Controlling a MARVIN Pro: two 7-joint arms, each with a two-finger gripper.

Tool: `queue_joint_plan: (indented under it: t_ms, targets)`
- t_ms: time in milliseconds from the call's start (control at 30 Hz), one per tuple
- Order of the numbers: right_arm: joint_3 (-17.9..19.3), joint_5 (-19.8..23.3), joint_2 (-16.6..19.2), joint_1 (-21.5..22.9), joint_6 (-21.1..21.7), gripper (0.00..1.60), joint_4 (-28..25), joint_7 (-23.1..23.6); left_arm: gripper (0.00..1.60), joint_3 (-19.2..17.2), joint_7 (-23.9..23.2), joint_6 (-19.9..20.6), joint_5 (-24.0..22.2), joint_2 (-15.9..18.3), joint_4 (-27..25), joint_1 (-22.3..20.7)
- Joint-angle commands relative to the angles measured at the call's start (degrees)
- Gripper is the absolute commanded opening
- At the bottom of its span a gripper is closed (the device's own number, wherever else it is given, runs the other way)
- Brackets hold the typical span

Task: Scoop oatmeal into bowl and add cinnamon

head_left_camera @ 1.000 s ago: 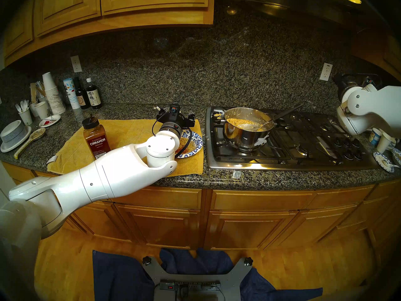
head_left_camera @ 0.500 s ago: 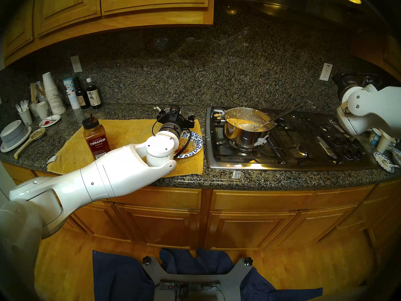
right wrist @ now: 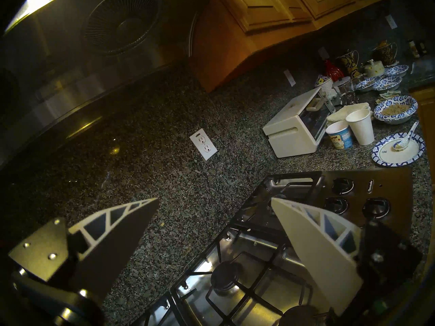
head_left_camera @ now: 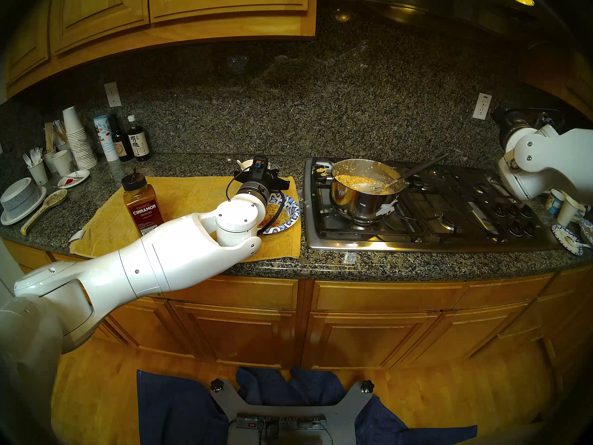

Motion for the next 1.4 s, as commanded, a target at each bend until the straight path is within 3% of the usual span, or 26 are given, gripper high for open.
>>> queue_joint_plan:
  t_ms: [0,100,200,233,933,1367]
  targets:
    - [1.4,-1.6,0.1,1.5,0.0,1.60,0.5,-4.7,0.75,-1.9,0.5,-0.7,0.5,0.7,-0.4,-2.1]
    - [1.4,-1.6,0.2,1.5,0.0,1.60,0.5,-4.7,0.64,-2.0,0.6,-0.8,0.5,1.0,-0.3,-2.1]
    - [1.4,-1.8,0.3,1.5,0.0,1.60,0.5,-4.8,0.33,-2.1,0.7,-0.9,0.6,1.1,-0.2,-2.1]
    - [1.5,-1.8,0.3,1.5,0.0,1.60,0.5,-4.8,0.00,-2.1,0.8,-0.9,0.6,1.1,-0.2,-2.2]
    - [1.3,-1.7,0.6,1.5,0.0,1.60,0.5,-3.9,0.00,-3.0,3.0,-1.9,2.1,1.6,-0.3,-3.7]
    - [1.2,-1.5,0.6,1.5,0.0,1.60,0.5,-3.6,0.00,-5.4,3.8,-2.4,1.3,2.8,-4.9,-4.9]
